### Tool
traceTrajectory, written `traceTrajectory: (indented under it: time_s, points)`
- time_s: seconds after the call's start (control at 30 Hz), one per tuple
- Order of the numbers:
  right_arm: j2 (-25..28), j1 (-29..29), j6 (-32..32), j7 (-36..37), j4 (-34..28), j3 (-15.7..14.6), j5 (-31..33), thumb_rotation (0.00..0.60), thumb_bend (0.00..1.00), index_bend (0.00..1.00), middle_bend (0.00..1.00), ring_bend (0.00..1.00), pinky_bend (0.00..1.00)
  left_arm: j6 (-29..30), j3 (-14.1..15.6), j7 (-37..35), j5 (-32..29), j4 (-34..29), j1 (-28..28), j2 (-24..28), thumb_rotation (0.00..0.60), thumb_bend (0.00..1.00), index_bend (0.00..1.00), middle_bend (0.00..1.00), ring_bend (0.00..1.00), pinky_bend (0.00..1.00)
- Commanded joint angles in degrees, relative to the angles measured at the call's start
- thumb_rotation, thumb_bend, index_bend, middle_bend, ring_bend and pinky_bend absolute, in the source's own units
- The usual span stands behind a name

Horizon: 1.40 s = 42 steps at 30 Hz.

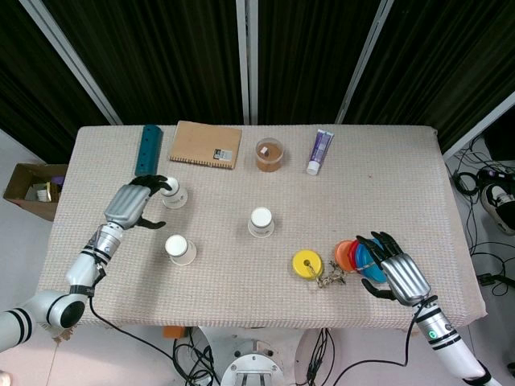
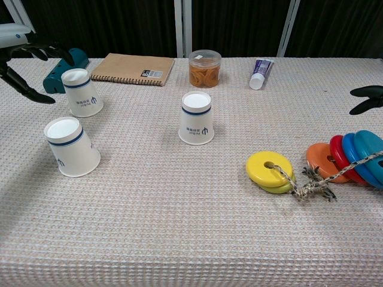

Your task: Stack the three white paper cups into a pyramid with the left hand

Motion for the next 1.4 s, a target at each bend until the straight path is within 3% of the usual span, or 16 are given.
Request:
traceTrajectory:
  time_s: [0.03, 0.17, 0.6, 0.9, 1.07, 1.23, 1.4]
  points:
    - [0.3, -0.3, 0.6, 0.1, -0.1, -0.1, -0.1, 0.600, 0.29, 0.05, 0.19, 0.00, 0.07, -0.2, -0.1, -0.7, -0.6, 0.6, -0.3, -0.2, 0.600, 0.13, 0.28, 0.17, 0.14, 0.18]
    - [0.6, -0.3, 0.8, 0.0, -0.2, -0.2, -0.1, 0.600, 0.29, 0.05, 0.19, 0.00, 0.07, -1.7, -0.7, -1.4, -2.0, 2.4, -1.4, -0.3, 0.600, 0.13, 0.28, 0.17, 0.14, 0.18]
    - [0.5, -0.6, 0.8, 0.3, 0.1, 0.3, 1.3, 0.600, 0.29, 0.06, 0.19, 0.00, 0.07, -14.8, -2.8, -4.7, -8.2, 12.9, -9.1, -2.5, 0.600, 0.11, 0.21, 0.13, 0.14, 0.19]
    - [0.2, -0.3, -0.1, 0.2, 0.3, 0.9, 2.9, 0.600, 0.29, 0.06, 0.19, 0.00, 0.07, -20.3, -2.3, -5.8, -9.3, 19.6, -12.9, -5.9, 0.600, 0.12, 0.25, 0.15, 0.17, 0.28]
    - [0.1, -0.5, -0.1, 0.4, 0.5, 1.1, 3.6, 0.600, 0.29, 0.06, 0.19, 0.00, 0.07, -21.8, -2.1, -5.2, -10.8, 23.7, -14.4, -8.4, 0.600, 0.18, 0.30, 0.23, 0.24, 0.38]
    - [0.0, -0.7, -0.1, 0.9, 0.9, 1.1, 4.0, 0.600, 0.29, 0.06, 0.19, 0.00, 0.07, -19.0, -1.1, -3.3, -9.4, 27.2, -14.5, -10.6, 0.600, 0.25, 0.45, 0.42, 0.40, 0.49]
    - [0.7, -0.9, 1.2, 1.5, 0.7, 1.4, 3.5, 0.600, 0.29, 0.06, 0.19, 0.00, 0.07, -16.9, -1.3, -4.0, -8.6, 22.1, -13.4, -8.4, 0.600, 0.26, 0.52, 0.49, 0.46, 0.52]
